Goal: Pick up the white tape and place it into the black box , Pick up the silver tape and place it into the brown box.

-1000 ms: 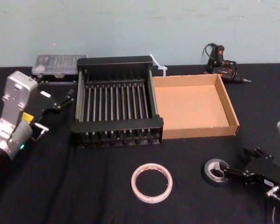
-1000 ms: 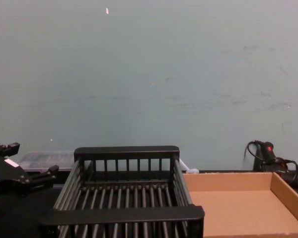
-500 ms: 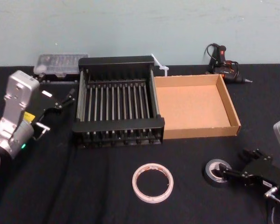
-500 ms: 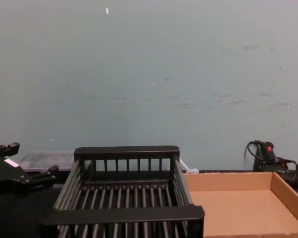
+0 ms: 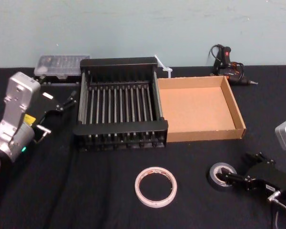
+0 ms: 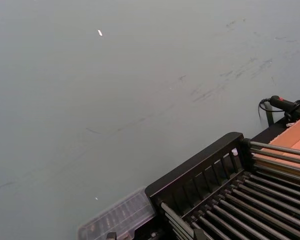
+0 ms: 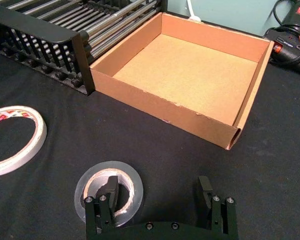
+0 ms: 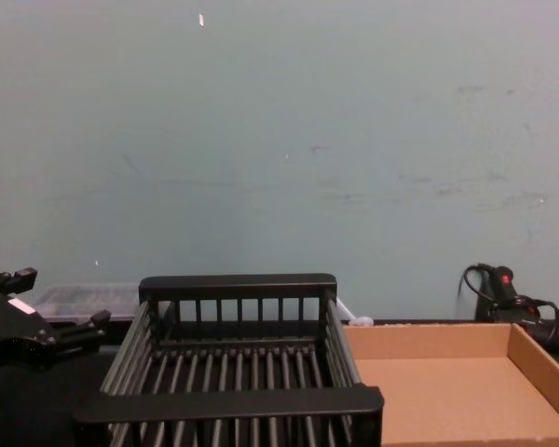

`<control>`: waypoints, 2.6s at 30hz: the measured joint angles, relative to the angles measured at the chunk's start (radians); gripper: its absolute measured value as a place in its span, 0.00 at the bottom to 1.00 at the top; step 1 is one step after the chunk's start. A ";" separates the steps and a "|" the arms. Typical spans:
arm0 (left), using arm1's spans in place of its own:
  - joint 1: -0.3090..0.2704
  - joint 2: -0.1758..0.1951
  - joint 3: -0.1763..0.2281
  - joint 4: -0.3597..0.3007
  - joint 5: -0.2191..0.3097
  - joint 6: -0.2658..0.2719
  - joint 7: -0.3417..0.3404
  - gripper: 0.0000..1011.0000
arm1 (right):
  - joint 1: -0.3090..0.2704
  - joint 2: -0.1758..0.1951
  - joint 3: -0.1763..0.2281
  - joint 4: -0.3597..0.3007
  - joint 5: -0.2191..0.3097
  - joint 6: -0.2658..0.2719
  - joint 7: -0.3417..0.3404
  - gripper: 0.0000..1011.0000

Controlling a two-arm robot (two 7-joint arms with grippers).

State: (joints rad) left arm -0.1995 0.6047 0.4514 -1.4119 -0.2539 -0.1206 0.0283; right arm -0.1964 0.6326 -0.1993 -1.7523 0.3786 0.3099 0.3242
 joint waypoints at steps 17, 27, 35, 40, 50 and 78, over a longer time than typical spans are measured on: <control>0.000 0.000 0.000 0.000 0.000 0.000 0.000 0.99 | -0.003 0.001 0.002 -0.003 0.003 -0.001 -0.003 0.88; 0.000 0.000 0.000 0.000 0.000 0.000 0.000 0.99 | -0.004 0.002 0.002 -0.004 0.004 -0.002 -0.004 0.59; 0.000 0.000 0.000 0.000 0.000 0.000 0.000 0.99 | -0.004 0.002 0.002 -0.004 0.004 -0.002 -0.005 0.31; 0.000 0.000 0.000 0.000 0.000 0.000 0.000 0.99 | -0.004 0.002 0.002 -0.004 0.005 -0.002 -0.005 0.17; 0.000 0.000 0.000 0.000 0.000 0.000 0.000 0.99 | -0.004 0.002 0.003 -0.004 0.005 -0.002 -0.005 0.13; 0.000 0.000 0.000 0.000 0.000 0.000 0.000 0.99 | -0.039 -0.019 0.056 -0.022 0.057 -0.127 0.038 0.13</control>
State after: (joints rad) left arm -0.1995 0.6047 0.4514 -1.4120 -0.2539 -0.1205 0.0283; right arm -0.2359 0.6141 -0.1438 -1.7745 0.4360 0.1832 0.3617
